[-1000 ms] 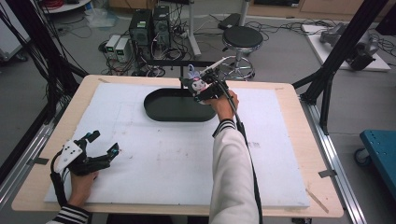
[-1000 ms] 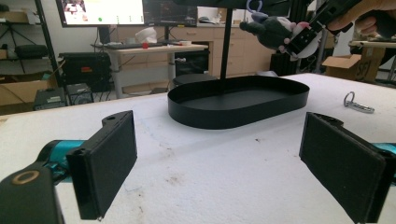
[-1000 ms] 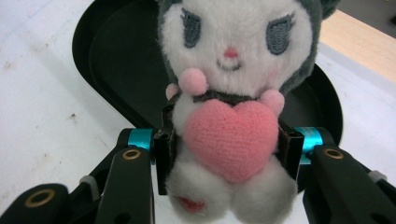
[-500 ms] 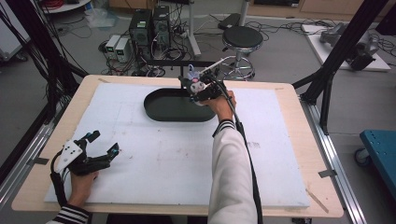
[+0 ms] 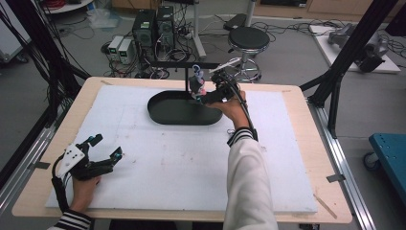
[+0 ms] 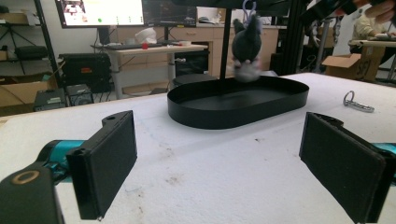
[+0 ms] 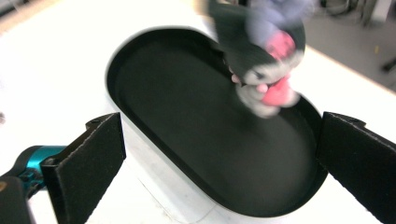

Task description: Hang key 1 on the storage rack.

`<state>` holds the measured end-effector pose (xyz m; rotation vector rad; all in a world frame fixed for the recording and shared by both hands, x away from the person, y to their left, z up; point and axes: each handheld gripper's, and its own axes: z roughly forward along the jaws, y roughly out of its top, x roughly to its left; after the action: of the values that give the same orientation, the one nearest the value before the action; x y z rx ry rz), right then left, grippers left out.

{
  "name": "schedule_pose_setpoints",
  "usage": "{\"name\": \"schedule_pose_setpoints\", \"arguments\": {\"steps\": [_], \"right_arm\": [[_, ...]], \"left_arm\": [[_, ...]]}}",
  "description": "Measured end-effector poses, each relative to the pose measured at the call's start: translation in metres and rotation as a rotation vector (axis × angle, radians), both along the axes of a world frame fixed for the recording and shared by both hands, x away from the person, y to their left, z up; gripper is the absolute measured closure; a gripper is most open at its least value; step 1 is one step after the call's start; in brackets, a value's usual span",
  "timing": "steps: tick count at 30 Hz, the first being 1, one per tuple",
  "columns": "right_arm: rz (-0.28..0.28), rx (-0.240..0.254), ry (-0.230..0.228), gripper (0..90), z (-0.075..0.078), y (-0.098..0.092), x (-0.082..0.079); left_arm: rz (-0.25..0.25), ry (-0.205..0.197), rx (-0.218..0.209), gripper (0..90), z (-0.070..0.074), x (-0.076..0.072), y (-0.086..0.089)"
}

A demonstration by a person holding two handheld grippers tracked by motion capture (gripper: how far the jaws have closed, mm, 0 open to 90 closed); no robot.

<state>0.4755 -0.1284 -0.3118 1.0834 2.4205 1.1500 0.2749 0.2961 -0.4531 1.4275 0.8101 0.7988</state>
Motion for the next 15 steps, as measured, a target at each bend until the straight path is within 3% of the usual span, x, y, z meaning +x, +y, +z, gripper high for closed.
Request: {"name": "schedule_pose_setpoints", "arguments": {"steps": [2, 4, 6, 8, 10, 13, 15], "right_arm": [[0.023, 0.036, -0.001, 0.9, 0.002, -0.009, -0.007], [0.037, 0.069, -0.031, 0.9, 0.003, -0.019, -0.017], [0.046, 0.078, -0.037, 0.9, 0.006, -0.03, -0.025], [0.054, 0.088, -0.091, 0.9, 0.009, -0.04, -0.036], [0.059, 0.131, -0.111, 0.8, 0.011, -0.051, -0.045], [0.065, 0.161, -0.154, 0.9, 0.014, -0.066, -0.056], [0.052, 0.176, -0.16, 0.9, 0.014, -0.075, -0.061]], "left_arm": [[0.0, 0.001, 0.001, 11.6, 0.0, 0.0, 0.0], [0.0, 0.003, 0.004, 11.6, 0.0, 0.0, 0.001], [0.001, 0.003, 0.003, 11.6, 0.0, 0.0, 0.0], [0.001, 0.002, 0.001, 11.6, 0.0, 0.0, 0.0], [0.002, 0.002, 0.002, 11.6, 0.0, 0.0, 0.0], [0.001, 0.002, 0.002, 11.6, 0.0, 0.0, 0.0], [0.001, 0.003, 0.001, 11.6, 0.0, 0.0, 0.0]]}}
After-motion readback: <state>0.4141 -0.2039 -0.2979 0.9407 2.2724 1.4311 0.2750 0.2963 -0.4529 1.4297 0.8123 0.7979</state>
